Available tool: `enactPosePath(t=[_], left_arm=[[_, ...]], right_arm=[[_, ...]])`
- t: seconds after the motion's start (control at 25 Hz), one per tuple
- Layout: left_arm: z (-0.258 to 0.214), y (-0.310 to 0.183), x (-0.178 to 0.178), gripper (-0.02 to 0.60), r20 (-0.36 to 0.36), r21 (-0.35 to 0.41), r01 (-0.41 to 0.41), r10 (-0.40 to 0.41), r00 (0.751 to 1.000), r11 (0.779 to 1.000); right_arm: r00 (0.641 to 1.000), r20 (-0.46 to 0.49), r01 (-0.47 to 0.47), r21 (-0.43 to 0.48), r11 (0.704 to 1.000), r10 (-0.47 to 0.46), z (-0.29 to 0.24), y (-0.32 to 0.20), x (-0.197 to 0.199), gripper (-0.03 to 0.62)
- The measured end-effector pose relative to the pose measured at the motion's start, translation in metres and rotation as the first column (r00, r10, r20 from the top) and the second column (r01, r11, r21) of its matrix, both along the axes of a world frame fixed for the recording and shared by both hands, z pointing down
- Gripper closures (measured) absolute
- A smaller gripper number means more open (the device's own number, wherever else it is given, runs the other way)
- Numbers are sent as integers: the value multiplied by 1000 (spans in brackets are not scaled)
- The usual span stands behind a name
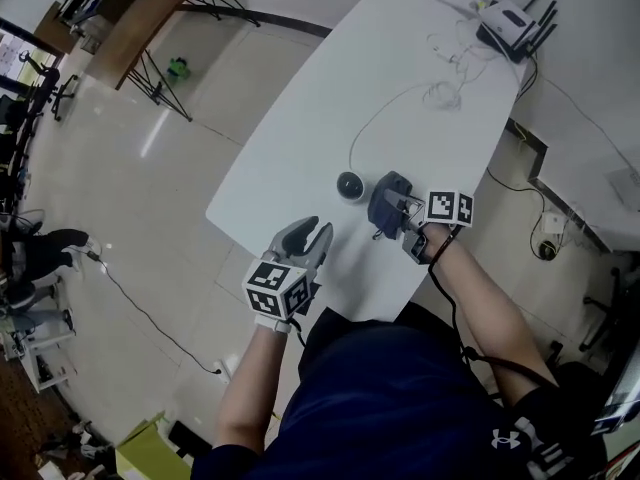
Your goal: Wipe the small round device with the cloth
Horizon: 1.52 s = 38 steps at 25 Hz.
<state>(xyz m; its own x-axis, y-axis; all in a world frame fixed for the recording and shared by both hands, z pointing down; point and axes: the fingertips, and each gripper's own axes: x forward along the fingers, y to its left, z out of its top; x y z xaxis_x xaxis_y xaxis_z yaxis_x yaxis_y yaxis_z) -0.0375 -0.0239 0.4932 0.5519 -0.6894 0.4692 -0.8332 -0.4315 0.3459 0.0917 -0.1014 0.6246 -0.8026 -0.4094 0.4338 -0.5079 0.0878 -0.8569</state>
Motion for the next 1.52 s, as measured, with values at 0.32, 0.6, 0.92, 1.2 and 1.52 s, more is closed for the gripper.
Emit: enactPosePath(t=[0.32,0.6,0.92,1.2,1.52], left_arm=[[23,-41,28,440,52,-15,-108,108,993,994],[42,-51,41,417,84,-66,-174,179,980,983],[50,-48,21,416,35,-67,-119,122,992,991],[34,-28,-8,417,-4,-65,-39,39,999,997],[18,6,-66,417,-17,-63,113,-114,993,992]], right_arm=[[996,-53,-71,43,997,73,-11,-24,8,493],[995,-67,-81,-27,996,79,12,-43,-7,493],[995,-98,38,327,944,-6,-95,-66,-35,491],[674,-729,712,602,360,-114,-137,11,-121,493],[456,-890,874,440,204,-34,-60,57,-141,493]])
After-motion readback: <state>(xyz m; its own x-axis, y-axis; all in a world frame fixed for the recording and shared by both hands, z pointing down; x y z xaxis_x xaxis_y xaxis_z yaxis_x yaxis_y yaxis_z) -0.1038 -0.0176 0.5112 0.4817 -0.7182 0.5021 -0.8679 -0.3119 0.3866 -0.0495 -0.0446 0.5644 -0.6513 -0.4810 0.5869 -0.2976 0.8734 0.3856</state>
